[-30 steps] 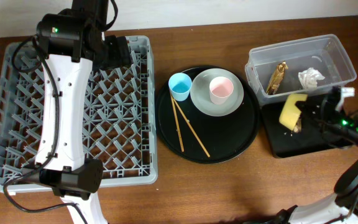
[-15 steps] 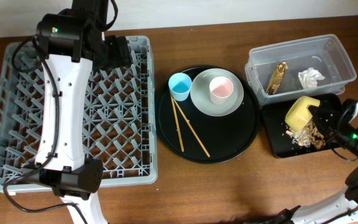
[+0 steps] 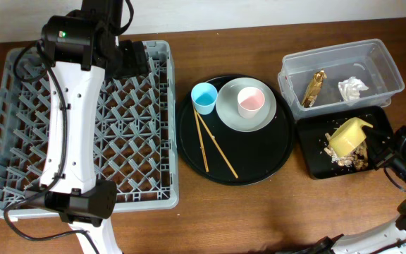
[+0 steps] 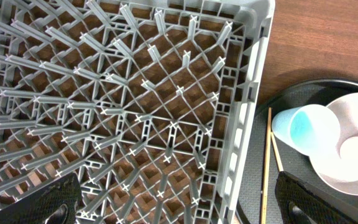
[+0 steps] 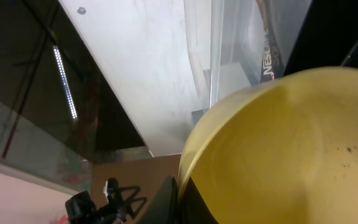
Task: Sort waste into correct bins and load items into the dishwasher rack
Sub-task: 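Carry the yellow bowl over the black tray and tip out the scraps, then set the empty yellow bowl back on the round tray and release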
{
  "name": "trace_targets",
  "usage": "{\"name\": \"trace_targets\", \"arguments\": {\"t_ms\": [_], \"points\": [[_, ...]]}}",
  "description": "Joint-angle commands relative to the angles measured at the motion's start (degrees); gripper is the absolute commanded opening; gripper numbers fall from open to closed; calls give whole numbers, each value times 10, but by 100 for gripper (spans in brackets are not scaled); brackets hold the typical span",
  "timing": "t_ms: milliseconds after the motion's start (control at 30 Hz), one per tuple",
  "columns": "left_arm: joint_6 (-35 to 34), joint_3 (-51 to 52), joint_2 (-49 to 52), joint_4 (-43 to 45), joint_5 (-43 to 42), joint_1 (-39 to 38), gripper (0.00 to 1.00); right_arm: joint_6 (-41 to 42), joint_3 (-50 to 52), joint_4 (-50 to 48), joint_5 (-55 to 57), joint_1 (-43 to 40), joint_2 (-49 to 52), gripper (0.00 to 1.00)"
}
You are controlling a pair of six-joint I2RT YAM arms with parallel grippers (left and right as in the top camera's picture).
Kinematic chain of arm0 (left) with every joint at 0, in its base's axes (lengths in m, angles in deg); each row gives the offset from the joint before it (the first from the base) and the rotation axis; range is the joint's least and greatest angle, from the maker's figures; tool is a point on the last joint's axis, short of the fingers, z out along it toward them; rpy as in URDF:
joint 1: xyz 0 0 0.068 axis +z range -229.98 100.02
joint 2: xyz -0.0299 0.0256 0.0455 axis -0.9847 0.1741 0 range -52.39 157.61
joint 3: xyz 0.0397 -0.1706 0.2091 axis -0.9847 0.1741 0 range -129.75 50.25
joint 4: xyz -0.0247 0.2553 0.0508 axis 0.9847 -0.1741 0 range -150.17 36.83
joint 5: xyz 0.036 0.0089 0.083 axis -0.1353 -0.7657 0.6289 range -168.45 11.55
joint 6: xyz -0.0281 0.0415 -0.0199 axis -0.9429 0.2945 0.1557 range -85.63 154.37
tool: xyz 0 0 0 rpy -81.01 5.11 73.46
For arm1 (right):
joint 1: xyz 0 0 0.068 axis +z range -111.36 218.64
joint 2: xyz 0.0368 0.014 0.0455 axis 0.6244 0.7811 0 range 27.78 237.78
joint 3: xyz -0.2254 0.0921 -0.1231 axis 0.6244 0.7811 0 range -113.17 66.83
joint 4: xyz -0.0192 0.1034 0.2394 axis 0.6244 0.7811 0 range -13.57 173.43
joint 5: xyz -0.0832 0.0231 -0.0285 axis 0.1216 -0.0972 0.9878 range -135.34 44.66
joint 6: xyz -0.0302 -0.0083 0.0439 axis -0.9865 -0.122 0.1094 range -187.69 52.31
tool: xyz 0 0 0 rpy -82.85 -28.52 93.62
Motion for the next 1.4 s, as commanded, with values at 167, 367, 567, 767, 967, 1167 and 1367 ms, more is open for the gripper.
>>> {"name": "trace_targets", "arguments": {"t_ms": [167,367,567,767,967,1167,1367], "points": [[7,-5,-2,1,8,0,99,21,1,21,-18,-3,-2,4],[7,-5,-2,1,8,0,100,11,-4,22,-18,2,-14,4],[7,-5,-2,1,8,0,99,7,-22,51,-18,3,-36,4],[7,-5,-2,1,8,0,99,9,-97,96,43,17,-120,4],[7,-5,-2,1,8,0,99,24,-224,181,372,149,-242,4],[7,-5,-2,1,8,0,99,25,-234,200,540,416,-307,4],[7,-5,-2,1,8,0,99,64,-200,213,773,672,-276,4]]}}
